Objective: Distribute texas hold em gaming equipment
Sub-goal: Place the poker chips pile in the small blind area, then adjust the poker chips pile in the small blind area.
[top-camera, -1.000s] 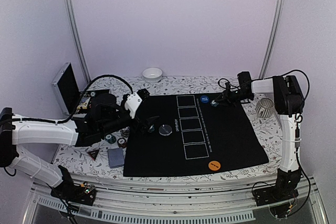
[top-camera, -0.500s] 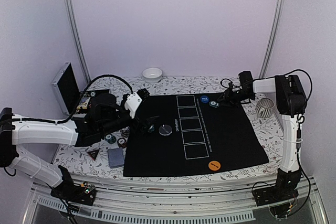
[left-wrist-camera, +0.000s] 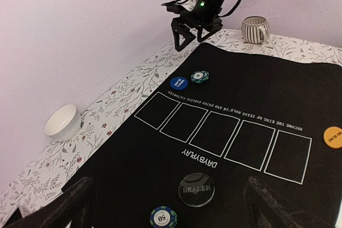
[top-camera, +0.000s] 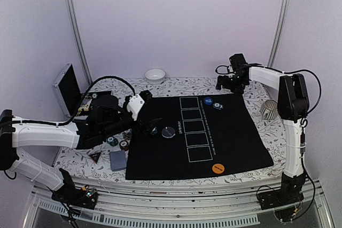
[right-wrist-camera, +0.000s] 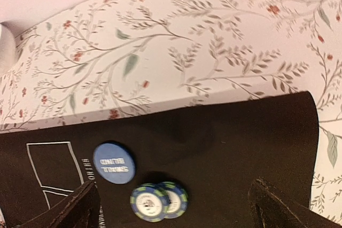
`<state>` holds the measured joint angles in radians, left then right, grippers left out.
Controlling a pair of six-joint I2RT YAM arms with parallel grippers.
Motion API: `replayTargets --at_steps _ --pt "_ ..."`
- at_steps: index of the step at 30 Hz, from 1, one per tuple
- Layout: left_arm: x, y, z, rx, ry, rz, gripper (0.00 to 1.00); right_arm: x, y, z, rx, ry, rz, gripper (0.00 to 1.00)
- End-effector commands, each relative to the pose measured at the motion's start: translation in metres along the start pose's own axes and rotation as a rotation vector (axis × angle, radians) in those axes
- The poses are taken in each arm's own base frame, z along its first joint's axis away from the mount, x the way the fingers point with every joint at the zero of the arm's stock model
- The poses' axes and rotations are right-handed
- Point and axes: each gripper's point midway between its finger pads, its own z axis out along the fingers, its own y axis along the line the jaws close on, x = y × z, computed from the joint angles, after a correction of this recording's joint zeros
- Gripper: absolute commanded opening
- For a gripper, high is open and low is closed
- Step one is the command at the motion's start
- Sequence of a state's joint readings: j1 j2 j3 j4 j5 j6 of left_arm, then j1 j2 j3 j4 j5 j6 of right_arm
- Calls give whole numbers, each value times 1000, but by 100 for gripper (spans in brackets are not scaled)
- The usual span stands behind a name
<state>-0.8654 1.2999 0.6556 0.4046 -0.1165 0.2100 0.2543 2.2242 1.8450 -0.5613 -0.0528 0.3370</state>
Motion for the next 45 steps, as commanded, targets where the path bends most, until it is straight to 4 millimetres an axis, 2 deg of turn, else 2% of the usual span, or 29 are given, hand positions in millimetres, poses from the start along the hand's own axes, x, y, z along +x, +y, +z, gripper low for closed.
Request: replayTargets --at_steps 1,5,6,8,15,23,29,37,39,43,45 --pt "-10 7 -3 -11 -25 2 98 11 9 5 136 37 -138 99" --pt "-10 7 -3 -12 -25 3 98 12 24 10 155 49 -199 99" --pt "-9 7 -3 -11 -23 3 98 22 24 24 163 80 -227 99" --pt "-9 7 -3 -12 -23 4 98 26 27 30 176 94 -257 99" --pt "-9 7 -3 -11 -22 5 98 39 14 41 235 139 -282 100" --pt "-9 7 -3 -16 -21 6 98 47 7 49 231 171 -279 93" --pt "-8 9 -5 -24 -21 9 98 55 0 50 218 203 -251 84" --pt "-9 8 -4 -21 -23 9 98 60 -2 47 222 219 -261 84" --pt "-8 8 -3 -21 -21 10 98 58 3 45 196 219 -254 84" --pt "-9 8 -3 -18 -21 13 98 55 25 40 84 211 -251 87" --pt "-9 8 -3 -19 -20 14 98 54 24 39 87 210 -253 88"
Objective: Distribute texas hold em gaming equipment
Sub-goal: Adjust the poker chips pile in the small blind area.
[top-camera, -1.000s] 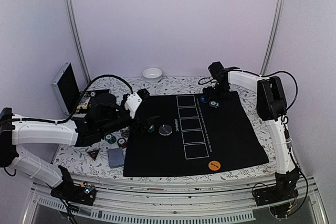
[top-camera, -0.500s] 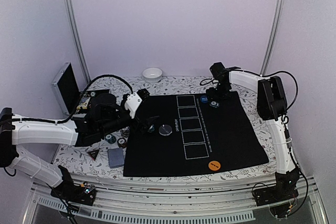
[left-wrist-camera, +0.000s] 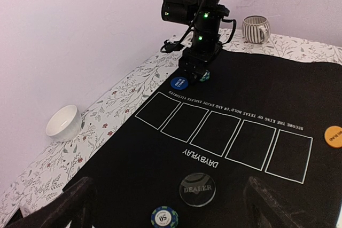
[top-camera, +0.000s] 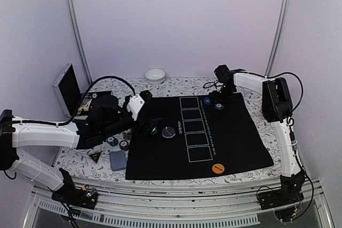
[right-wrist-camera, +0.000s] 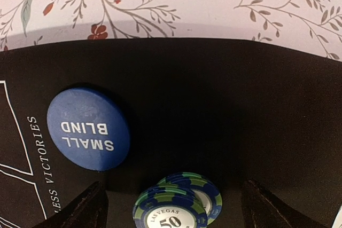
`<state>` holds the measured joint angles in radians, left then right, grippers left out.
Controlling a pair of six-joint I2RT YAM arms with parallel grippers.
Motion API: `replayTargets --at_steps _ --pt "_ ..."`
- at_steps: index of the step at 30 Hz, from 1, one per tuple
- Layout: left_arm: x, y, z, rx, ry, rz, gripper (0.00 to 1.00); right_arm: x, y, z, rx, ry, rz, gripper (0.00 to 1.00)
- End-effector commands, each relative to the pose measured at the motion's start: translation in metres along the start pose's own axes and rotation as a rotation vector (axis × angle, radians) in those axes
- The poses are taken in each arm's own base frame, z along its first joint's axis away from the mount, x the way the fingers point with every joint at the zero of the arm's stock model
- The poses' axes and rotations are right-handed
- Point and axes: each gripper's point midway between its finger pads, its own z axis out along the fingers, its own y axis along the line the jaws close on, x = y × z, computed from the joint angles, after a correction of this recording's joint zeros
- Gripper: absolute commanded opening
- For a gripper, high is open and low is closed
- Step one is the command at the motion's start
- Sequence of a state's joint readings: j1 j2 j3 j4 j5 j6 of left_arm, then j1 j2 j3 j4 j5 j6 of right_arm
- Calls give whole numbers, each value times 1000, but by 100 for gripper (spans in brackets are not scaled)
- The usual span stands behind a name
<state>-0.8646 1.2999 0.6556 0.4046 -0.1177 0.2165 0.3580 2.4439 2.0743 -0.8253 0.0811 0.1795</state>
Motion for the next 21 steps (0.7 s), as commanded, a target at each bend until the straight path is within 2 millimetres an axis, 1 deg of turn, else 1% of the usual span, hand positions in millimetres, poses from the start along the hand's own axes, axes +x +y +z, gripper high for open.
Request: replayTargets --at_steps 1,5,8,12,13,14,19,21 --pt "-9 8 -3 -20 -21 7 98 -4 6 -9 -47 -13 -7 89" --pt "-10 9 -4 -24 -23 8 98 5 -4 2 14 17 -12 89" --pt "-11 10 -5 -25 -25 9 98 9 -6 6 24 31 -14 84" --pt "-12 10 -5 -27 -27 14 98 15 -9 9 36 49 -15 70" --pt "-13 10 -5 -28 -28 15 98 18 -15 11 71 55 -16 62" --pt "-13 11 -5 -30 -27 16 98 20 -16 12 75 60 -16 59" --pt "-14 12 -6 -35 -29 19 98 19 -12 10 51 57 -15 48" --pt "-14 12 -7 -36 -31 18 98 17 -10 8 46 49 -15 46"
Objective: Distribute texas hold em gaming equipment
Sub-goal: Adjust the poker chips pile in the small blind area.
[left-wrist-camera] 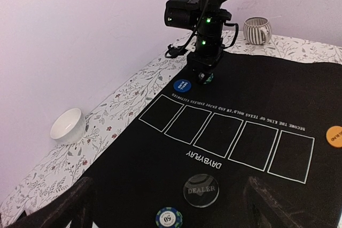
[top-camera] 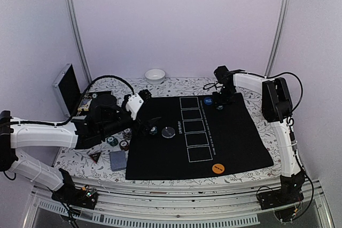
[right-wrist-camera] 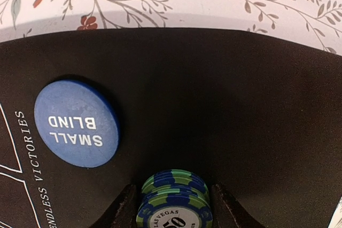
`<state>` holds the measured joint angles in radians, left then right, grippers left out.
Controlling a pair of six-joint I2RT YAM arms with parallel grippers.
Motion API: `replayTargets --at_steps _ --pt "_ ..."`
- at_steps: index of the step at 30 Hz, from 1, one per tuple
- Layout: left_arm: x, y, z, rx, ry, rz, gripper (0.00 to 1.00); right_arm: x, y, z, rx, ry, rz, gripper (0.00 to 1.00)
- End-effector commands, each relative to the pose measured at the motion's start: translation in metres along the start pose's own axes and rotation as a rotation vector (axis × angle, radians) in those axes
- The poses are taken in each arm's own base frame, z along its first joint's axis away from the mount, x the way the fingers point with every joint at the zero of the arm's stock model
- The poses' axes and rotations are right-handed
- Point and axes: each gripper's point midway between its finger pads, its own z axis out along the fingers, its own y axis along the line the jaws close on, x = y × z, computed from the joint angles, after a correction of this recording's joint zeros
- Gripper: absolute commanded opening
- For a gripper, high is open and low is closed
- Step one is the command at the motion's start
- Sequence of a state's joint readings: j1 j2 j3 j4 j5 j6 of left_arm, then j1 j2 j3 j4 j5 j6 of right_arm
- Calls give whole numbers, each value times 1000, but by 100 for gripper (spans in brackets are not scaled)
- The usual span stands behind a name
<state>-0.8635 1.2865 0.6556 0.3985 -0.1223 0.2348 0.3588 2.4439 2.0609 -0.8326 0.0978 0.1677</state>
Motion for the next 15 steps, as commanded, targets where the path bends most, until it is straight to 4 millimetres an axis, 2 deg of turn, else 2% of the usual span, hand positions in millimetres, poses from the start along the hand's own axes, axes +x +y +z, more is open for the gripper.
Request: replayTargets --at_steps 1,9,15 --pt "-11 10 -4 -29 -25 0 98 9 -6 5 23 29 1 46" --pt "-12 11 -5 -33 -27 2 98 5 -9 4 40 11 2 43" --pt "-13 11 -5 -29 -24 -4 98 -6 -5 -6 18 -23 4 75"
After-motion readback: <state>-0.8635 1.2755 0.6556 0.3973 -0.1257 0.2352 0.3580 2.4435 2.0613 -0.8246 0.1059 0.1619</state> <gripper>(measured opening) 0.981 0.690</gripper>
